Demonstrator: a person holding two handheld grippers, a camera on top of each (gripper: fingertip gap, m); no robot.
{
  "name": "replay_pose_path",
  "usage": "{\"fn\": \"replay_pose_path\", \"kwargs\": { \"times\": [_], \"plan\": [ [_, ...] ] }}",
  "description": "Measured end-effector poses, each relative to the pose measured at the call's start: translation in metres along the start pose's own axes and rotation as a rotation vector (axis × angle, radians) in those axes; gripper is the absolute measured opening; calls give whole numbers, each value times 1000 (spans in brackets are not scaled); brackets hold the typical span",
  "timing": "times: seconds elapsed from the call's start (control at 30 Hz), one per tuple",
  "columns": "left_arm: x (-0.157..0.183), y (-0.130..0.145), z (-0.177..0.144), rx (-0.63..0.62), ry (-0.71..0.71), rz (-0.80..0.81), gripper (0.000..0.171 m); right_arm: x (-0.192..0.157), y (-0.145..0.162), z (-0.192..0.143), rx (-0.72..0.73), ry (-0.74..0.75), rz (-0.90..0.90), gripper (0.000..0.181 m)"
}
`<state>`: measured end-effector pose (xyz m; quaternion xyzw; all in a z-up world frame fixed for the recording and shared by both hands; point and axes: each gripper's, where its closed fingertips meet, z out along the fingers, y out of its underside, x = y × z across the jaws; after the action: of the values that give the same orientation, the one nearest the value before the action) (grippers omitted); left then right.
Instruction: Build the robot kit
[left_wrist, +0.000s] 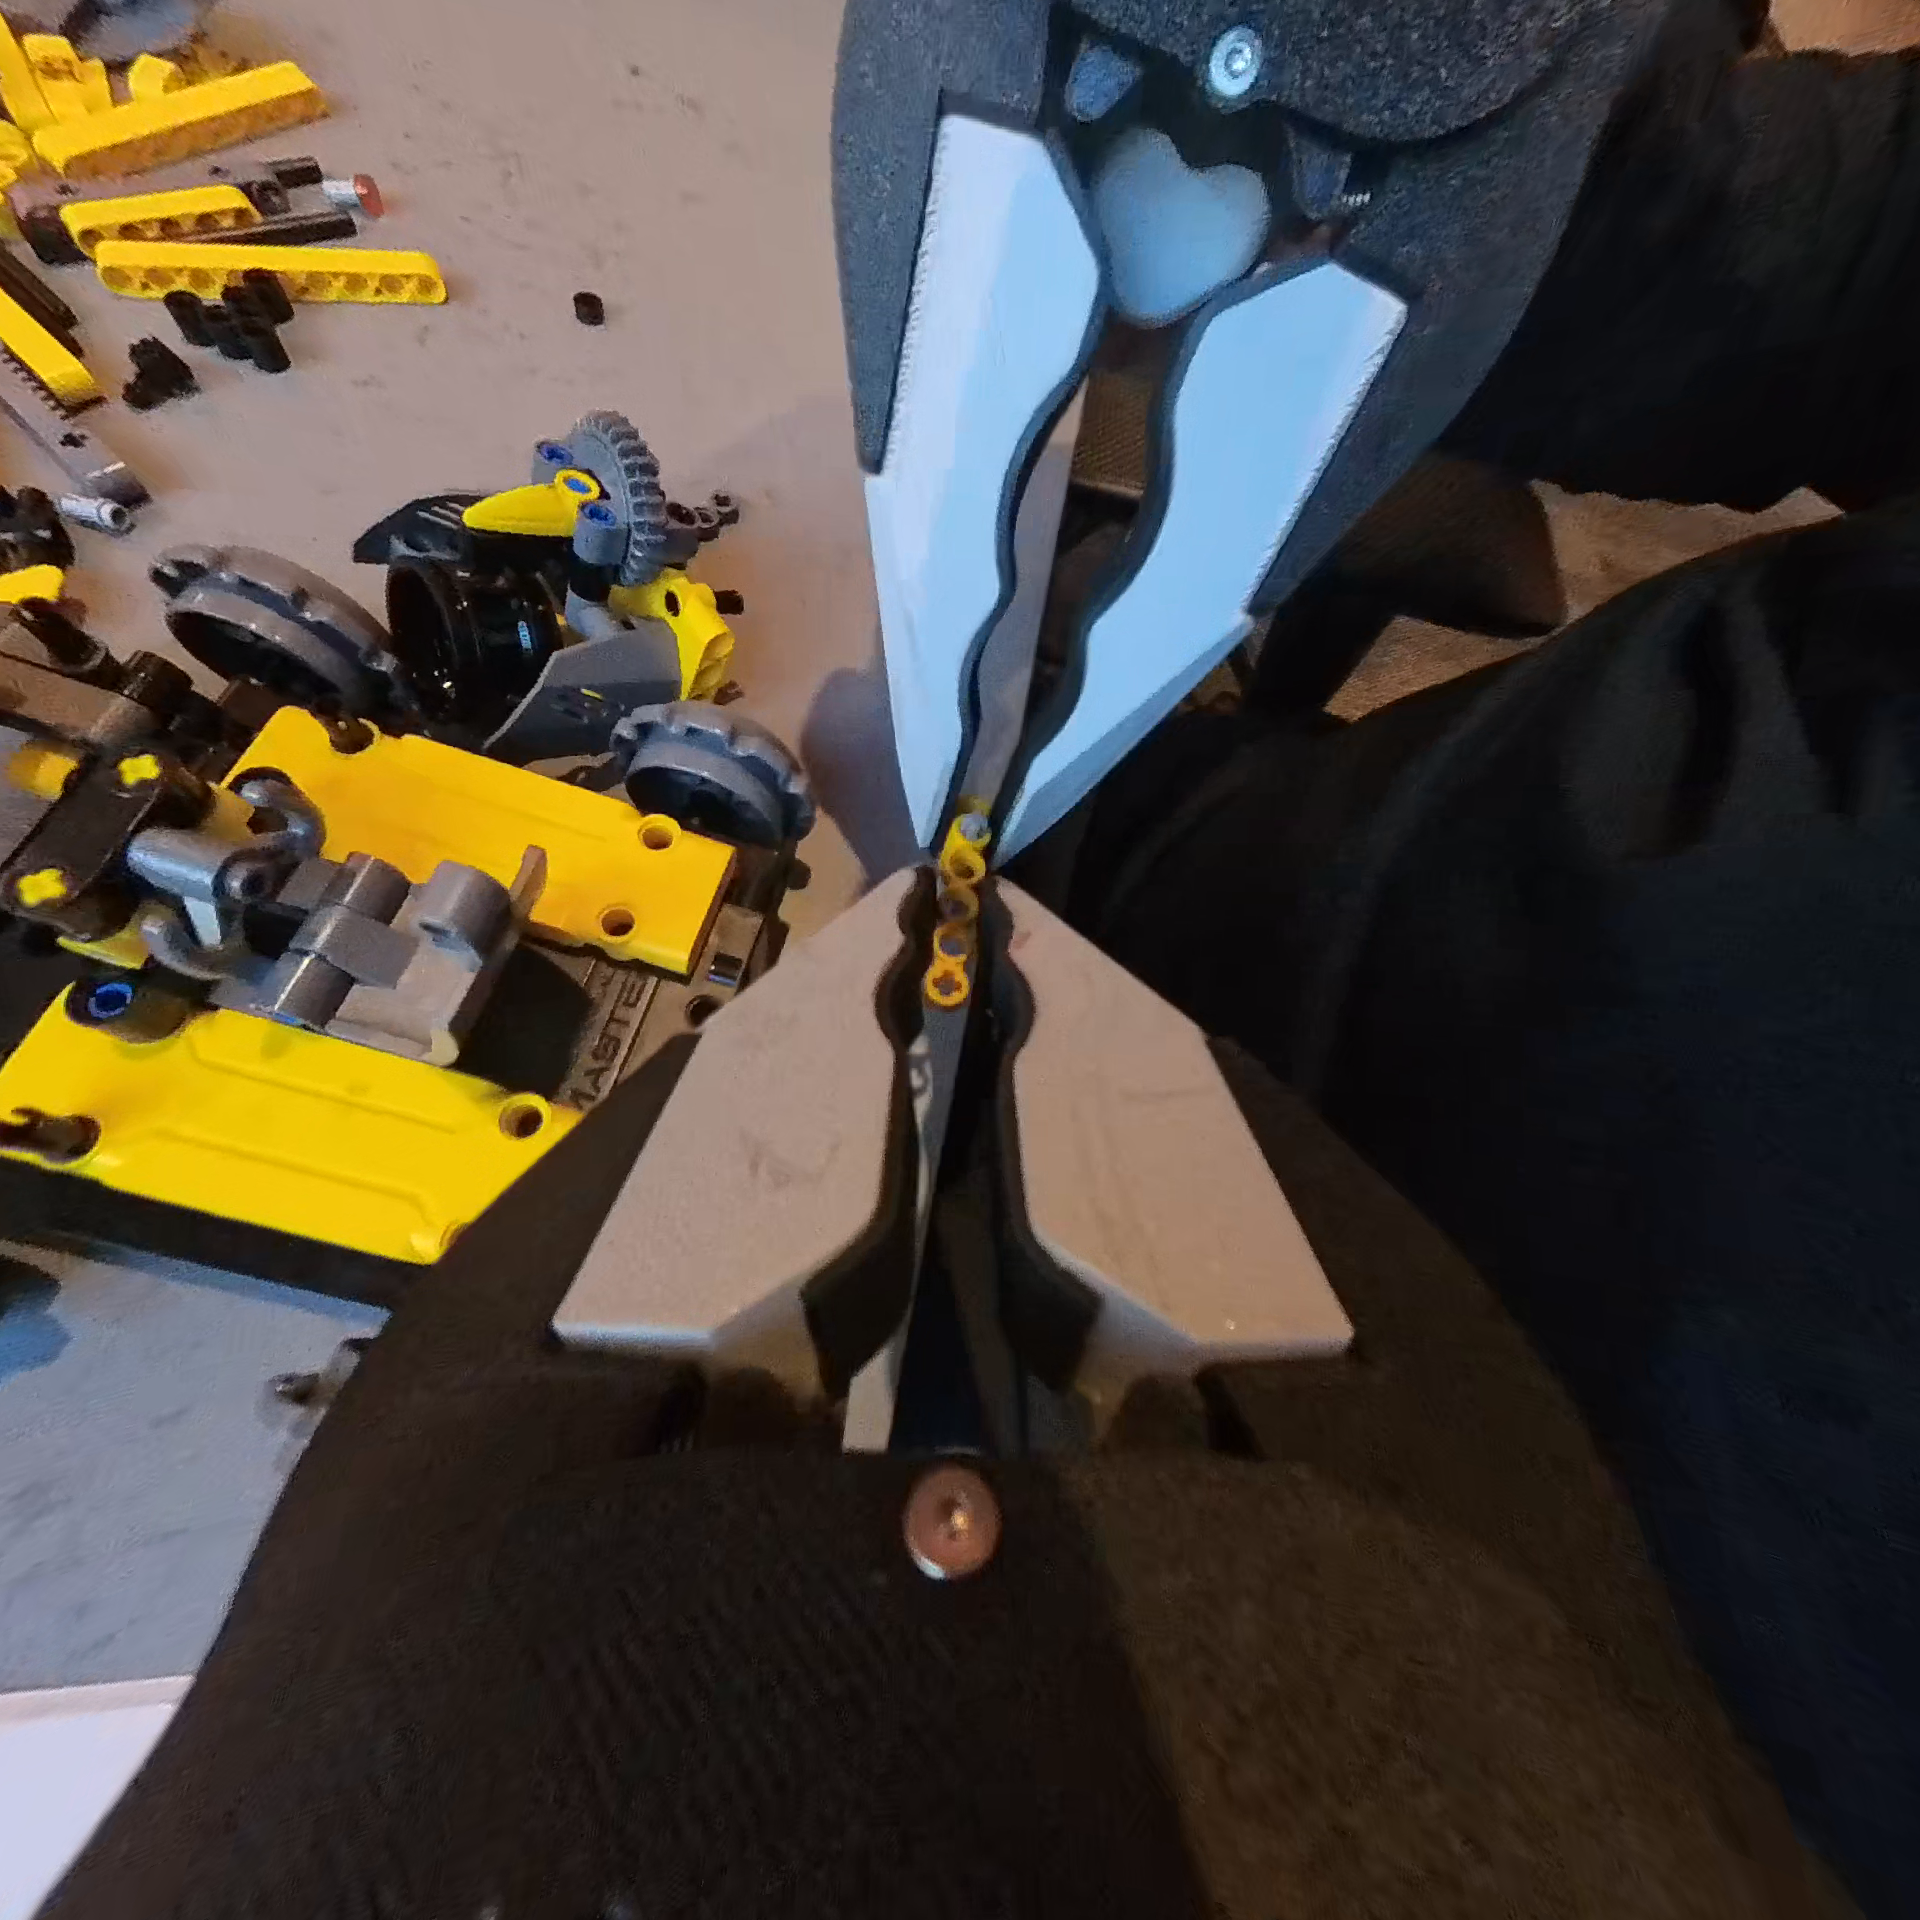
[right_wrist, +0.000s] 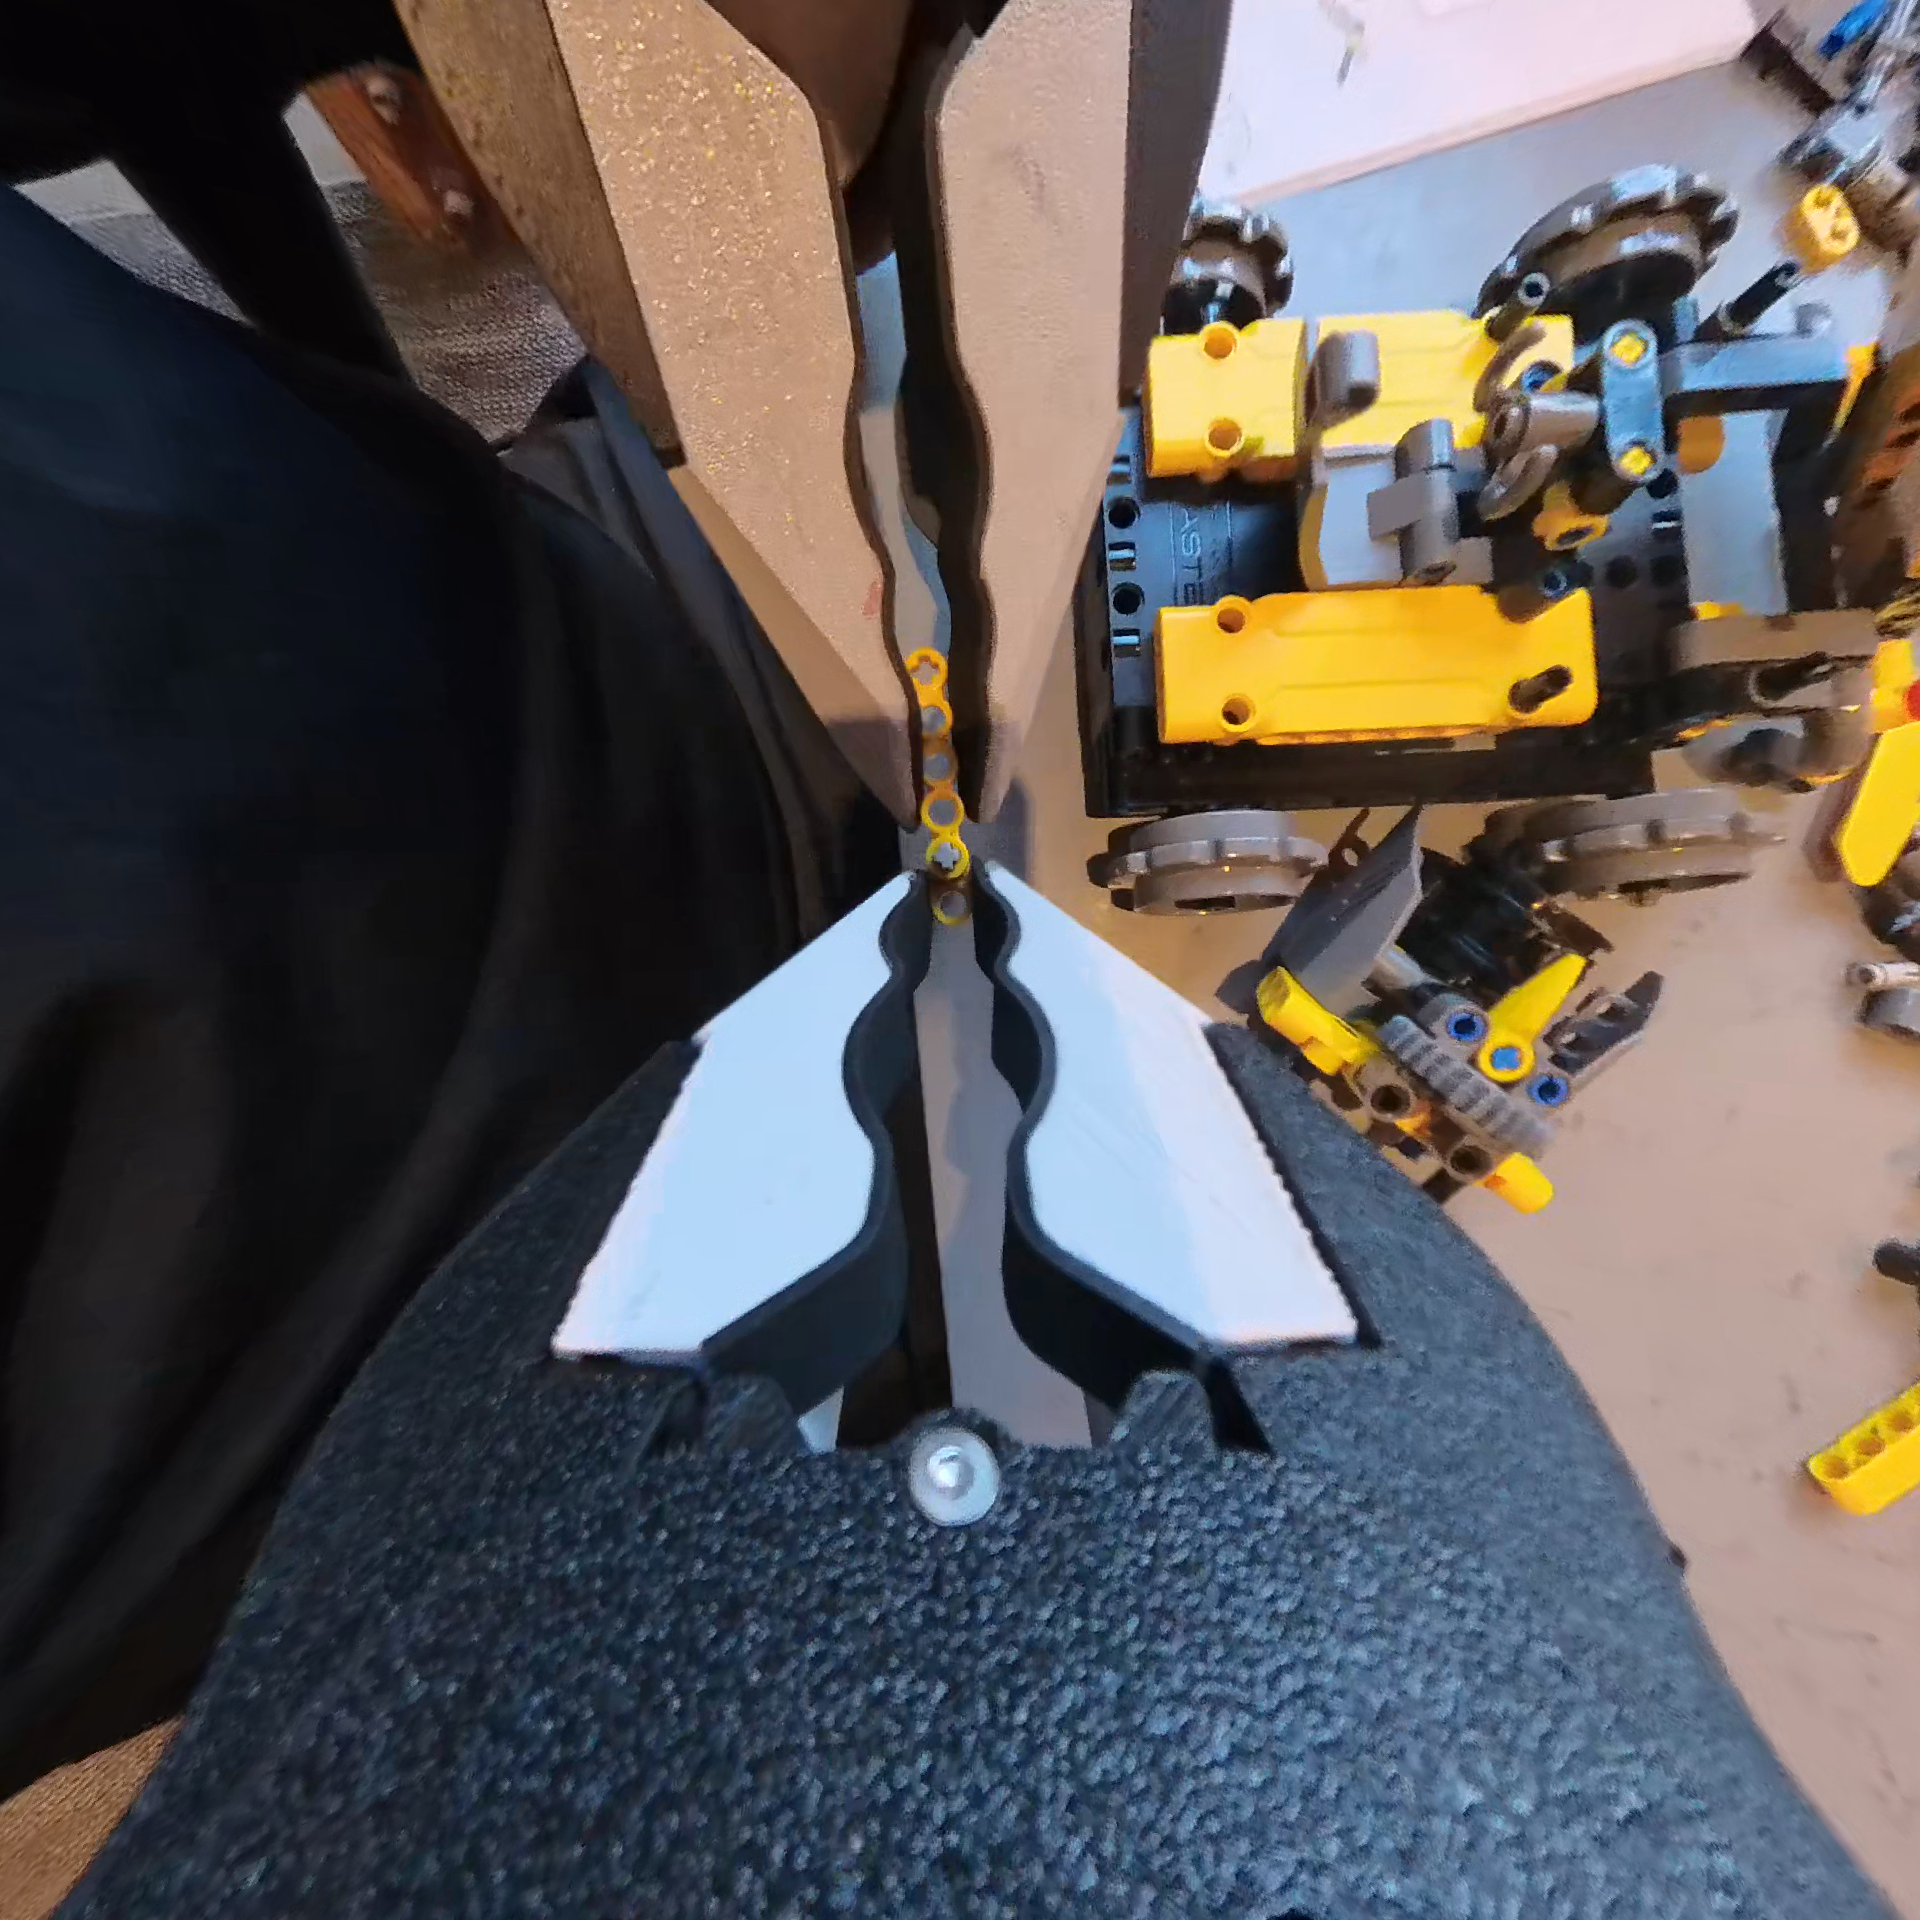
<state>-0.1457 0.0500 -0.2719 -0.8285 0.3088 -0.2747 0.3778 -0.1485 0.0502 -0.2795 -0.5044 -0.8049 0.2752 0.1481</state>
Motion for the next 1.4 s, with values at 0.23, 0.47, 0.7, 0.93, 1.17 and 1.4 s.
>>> {"fn": "replay_pose_path", "kwargs": {
  "times": [0.23,0.47,0.7,0.93,1.17,1.4],
  "plan": [
    [1,-4,-6,5,-7,21,5,0,-4,-6,-7,12,-18,7],
    [-3,6,-1,-41,-33,32,5,0,-1,0,-38,17,-37,7],
    [-2,0,0,-13,-20,8,4,0,-3,-3,16,-15,2,7],
    [-2,2,-4,-32,-39,18,4,0,-4,-3,29,-19,4,7],
    [-2,3,-3,-42,-45,33,4,-1,-3,-2,32,-7,-7,7],
    [-2,1,-6,-34,-51,38,4,-1,-6,-3,74,-5,-4,7]
  ]
}}
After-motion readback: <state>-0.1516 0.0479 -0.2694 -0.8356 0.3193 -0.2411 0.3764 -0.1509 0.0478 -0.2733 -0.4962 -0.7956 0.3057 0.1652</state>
